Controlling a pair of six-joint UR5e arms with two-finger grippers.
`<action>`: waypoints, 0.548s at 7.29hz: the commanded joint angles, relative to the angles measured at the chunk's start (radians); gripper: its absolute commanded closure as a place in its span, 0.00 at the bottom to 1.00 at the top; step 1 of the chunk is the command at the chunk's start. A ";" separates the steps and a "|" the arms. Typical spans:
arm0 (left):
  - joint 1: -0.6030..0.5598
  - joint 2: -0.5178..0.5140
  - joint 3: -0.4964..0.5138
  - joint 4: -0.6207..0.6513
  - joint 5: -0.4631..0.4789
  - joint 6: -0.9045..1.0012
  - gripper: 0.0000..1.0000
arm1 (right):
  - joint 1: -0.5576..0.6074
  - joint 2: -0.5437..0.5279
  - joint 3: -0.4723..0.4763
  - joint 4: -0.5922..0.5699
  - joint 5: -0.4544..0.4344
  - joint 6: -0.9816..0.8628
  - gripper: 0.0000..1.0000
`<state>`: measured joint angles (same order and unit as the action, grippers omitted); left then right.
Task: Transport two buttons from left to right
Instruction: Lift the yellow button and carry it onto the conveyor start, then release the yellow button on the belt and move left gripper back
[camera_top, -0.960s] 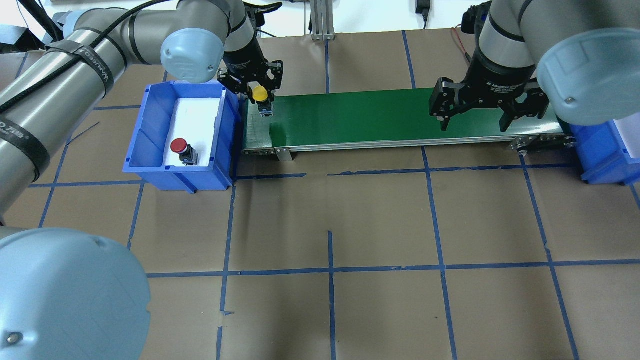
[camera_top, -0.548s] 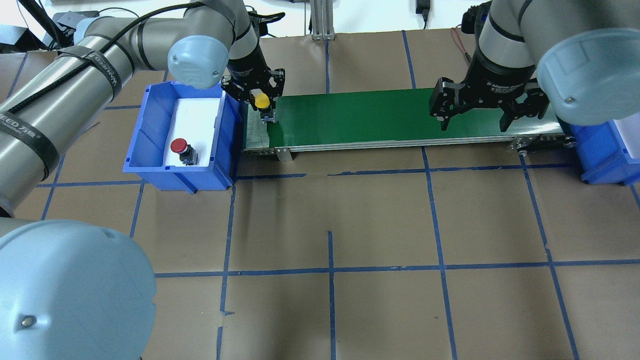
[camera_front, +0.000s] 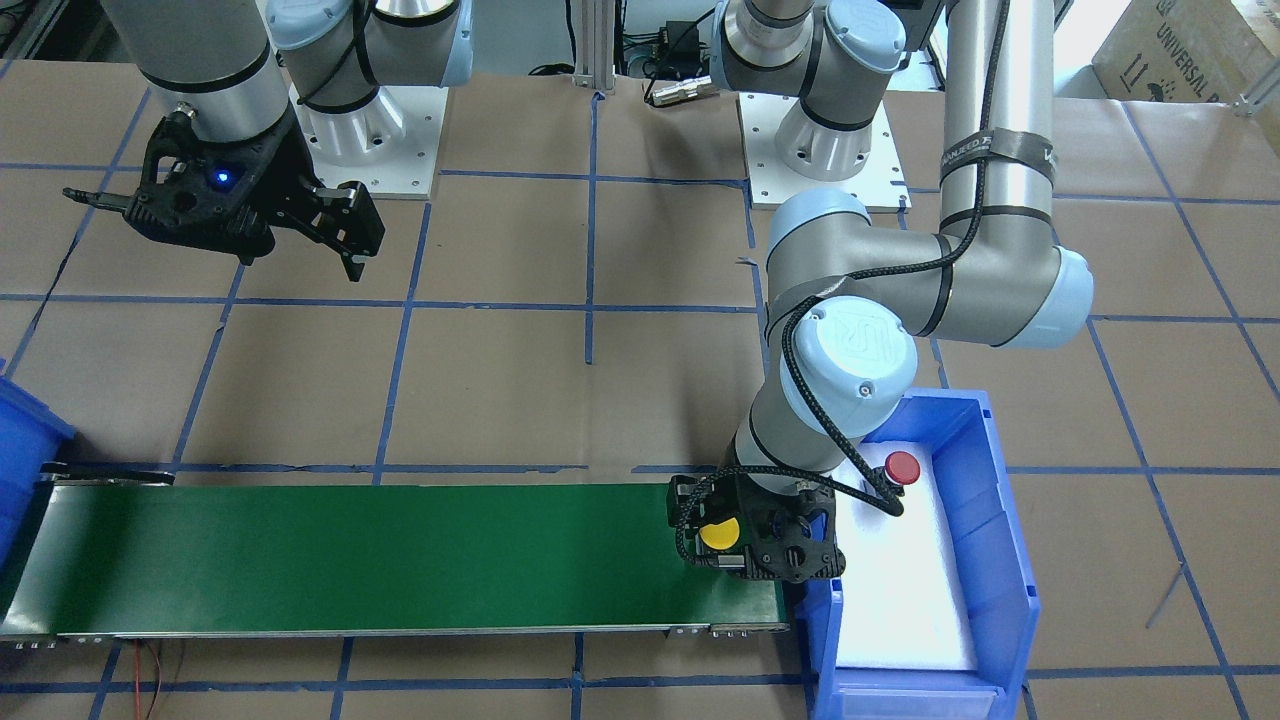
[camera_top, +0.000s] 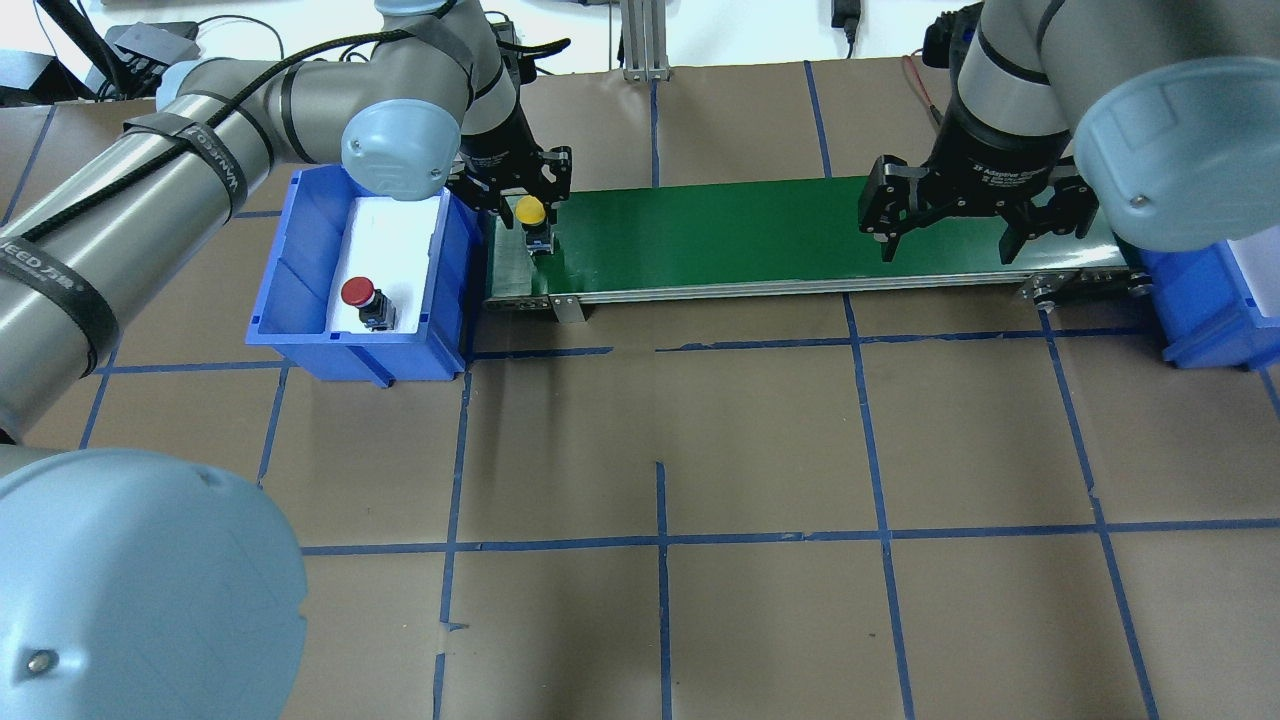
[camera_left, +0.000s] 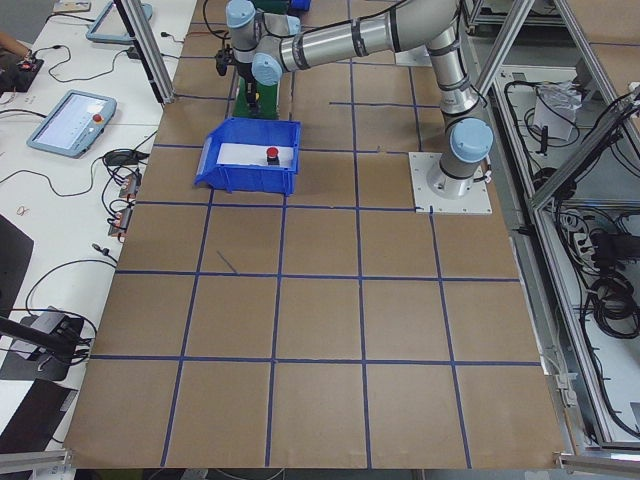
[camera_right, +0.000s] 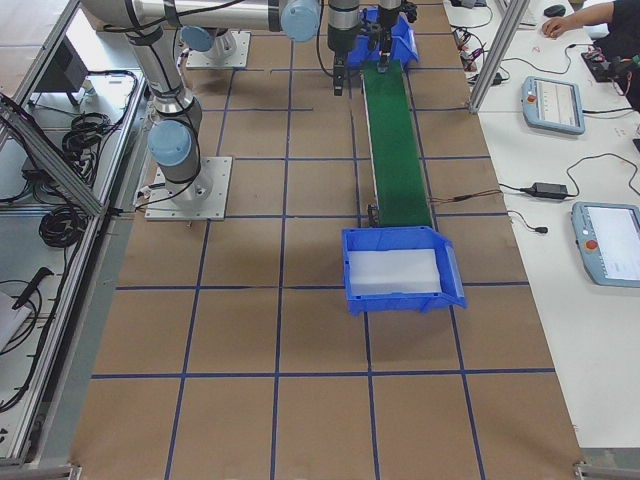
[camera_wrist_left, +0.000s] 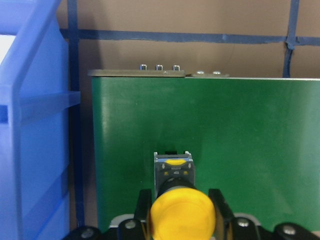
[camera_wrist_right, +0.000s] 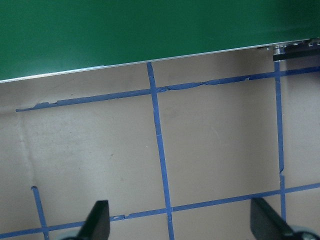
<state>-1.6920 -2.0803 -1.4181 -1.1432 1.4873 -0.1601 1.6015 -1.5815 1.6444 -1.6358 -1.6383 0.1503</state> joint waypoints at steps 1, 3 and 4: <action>0.001 0.049 0.022 0.002 -0.021 -0.007 0.00 | 0.000 0.000 0.000 0.001 0.000 0.000 0.00; 0.075 0.138 0.021 -0.129 0.048 0.013 0.00 | 0.000 0.000 0.000 -0.001 0.000 0.000 0.00; 0.118 0.172 0.008 -0.191 0.048 0.046 0.00 | 0.000 0.000 0.000 0.001 0.000 0.000 0.00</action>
<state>-1.6293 -1.9559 -1.3991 -1.2556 1.5191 -0.1425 1.6015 -1.5815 1.6444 -1.6358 -1.6383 0.1503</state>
